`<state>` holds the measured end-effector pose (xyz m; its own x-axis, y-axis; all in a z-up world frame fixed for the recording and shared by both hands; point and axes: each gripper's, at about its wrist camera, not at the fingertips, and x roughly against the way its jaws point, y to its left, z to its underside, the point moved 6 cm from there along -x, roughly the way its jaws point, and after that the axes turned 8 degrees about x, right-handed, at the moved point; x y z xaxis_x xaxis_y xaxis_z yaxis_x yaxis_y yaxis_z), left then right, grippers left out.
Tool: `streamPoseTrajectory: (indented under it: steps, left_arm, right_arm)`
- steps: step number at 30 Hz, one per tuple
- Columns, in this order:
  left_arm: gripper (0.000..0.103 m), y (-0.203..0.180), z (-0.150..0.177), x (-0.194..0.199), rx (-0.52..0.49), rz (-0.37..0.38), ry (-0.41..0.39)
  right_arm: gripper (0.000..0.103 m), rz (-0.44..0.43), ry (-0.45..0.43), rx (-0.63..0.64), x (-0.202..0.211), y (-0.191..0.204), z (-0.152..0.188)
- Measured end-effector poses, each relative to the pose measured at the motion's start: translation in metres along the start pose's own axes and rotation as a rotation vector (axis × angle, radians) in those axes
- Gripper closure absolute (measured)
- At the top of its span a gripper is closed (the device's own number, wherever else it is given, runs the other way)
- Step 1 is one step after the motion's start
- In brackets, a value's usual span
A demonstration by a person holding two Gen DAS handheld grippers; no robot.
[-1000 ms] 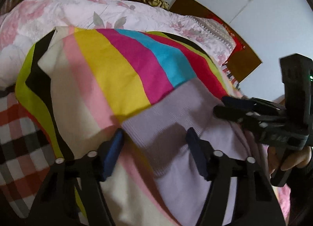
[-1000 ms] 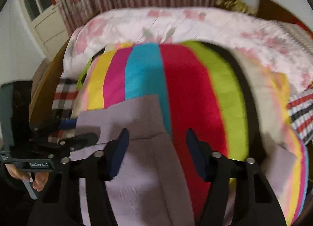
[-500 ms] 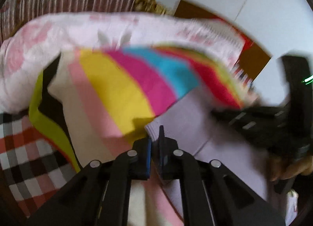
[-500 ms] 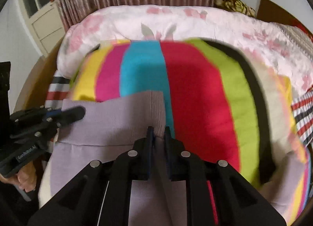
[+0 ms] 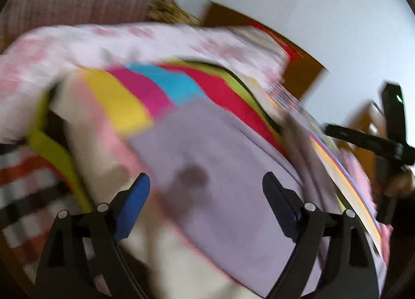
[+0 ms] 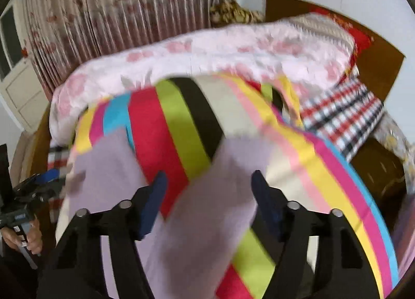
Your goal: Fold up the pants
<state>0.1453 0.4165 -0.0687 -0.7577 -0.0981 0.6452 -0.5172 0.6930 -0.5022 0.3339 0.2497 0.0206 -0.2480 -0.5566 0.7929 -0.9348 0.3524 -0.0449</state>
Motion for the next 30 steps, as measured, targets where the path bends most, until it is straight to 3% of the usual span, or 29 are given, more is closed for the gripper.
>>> streamPoseTrajectory:
  steps: [2,4,5,10,12,14,17,23,24,26,28,30]
  left_arm:
    - [0.015,-0.014,0.016,-0.012,-0.046,0.017,0.046]
    - [0.014,-0.019,0.029,-0.025,-0.091,-0.03,0.087]
    - [0.014,-0.021,0.029,-0.028,-0.098,-0.041,0.102]
    - [0.005,-0.017,0.028,-0.039,-0.075,-0.02,0.15]
    - [0.002,-0.02,0.032,-0.04,-0.078,-0.011,0.158]
    - [0.002,-0.019,0.034,-0.041,-0.091,-0.028,0.16]
    - [0.002,-0.016,0.03,-0.037,-0.058,0.002,0.125]
    - [0.002,0.019,0.005,0.005,0.191,0.148,-0.025]
    - [0.002,0.027,-0.002,0.017,0.254,0.206,-0.061]
    - [0.002,0.038,-0.008,0.031,0.32,0.237,-0.104]
    - [0.002,0.05,-0.012,0.039,0.35,0.201,-0.138]
    - [0.002,0.06,-0.01,0.038,0.356,0.154,-0.117]
  right_arm:
    - [0.039,0.018,0.022,0.038,-0.005,0.01,0.012]
    - [0.046,0.051,0.057,0.051,-0.018,0.011,0.021]
    - [0.052,0.038,0.069,0.029,-0.026,0.009,0.024]
    - [0.055,-0.004,0.085,-0.068,-0.05,-0.003,0.03]
    - [0.083,-0.009,0.073,-0.08,-0.051,-0.004,0.033]
    - [0.097,0.01,0.015,-0.077,-0.038,-0.001,0.031]
    - [0.097,-0.005,-0.076,-0.106,-0.005,0.005,0.022]
    - [0.097,-0.25,-0.207,-0.071,0.042,0.06,-0.019]
    - [0.097,-0.305,-0.208,-0.043,0.042,0.08,-0.028]
    - [0.096,-0.386,-0.192,-0.015,0.034,0.112,-0.038]
    - [0.092,-0.43,-0.121,0.044,0.008,0.151,-0.04]
    - [0.092,-0.454,-0.042,0.092,-0.02,0.173,-0.034]
